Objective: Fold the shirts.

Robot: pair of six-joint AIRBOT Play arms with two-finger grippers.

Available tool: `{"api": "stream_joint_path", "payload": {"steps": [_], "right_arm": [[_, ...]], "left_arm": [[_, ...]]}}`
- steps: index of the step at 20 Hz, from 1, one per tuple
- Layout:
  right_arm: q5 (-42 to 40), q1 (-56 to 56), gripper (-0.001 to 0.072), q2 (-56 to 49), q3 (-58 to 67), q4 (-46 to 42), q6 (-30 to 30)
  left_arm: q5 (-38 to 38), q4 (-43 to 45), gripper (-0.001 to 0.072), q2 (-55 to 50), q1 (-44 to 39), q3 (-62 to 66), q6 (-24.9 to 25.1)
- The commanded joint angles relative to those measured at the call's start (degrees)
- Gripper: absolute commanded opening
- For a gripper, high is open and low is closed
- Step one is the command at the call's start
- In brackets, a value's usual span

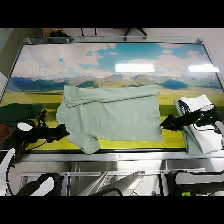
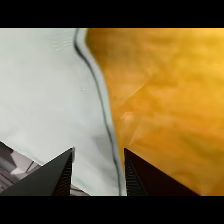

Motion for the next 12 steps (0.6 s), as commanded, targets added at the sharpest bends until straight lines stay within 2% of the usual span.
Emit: {"api": "stream_joint_path", "payload": {"steps": [1,8,9,10,12], "right_arm": [[-2.29,3.80,0.0380,-0.11,-2.54,-1.11,-0.20],[0.81,5.99,0.0377,0.04,-7.37,3.52,-0.66],[0.96,6.01,0.0345,0.04,-7.37,5.01,-0.79],[1.99,5.99,0.0228,0.04,-7.37,7.04,-2.38],[3.89,5.90,0.0087,0.24,-7.32,8.57,-3.19]], "left_arm": [[0.39,-1.95,0.0018,0.07,0.04,0.72,2.80],[-6.60,-2.03,0.0017,0.09,0.04,0.72,4.33],[-7.13,-1.75,0.0017,0.09,0.17,0.72,4.33],[-7.72,-1.60,0.0017,0.09,0.46,0.72,4.33],[-10.19,-1.68,0.0017,0.20,2.38,0.74,4.31]]}}
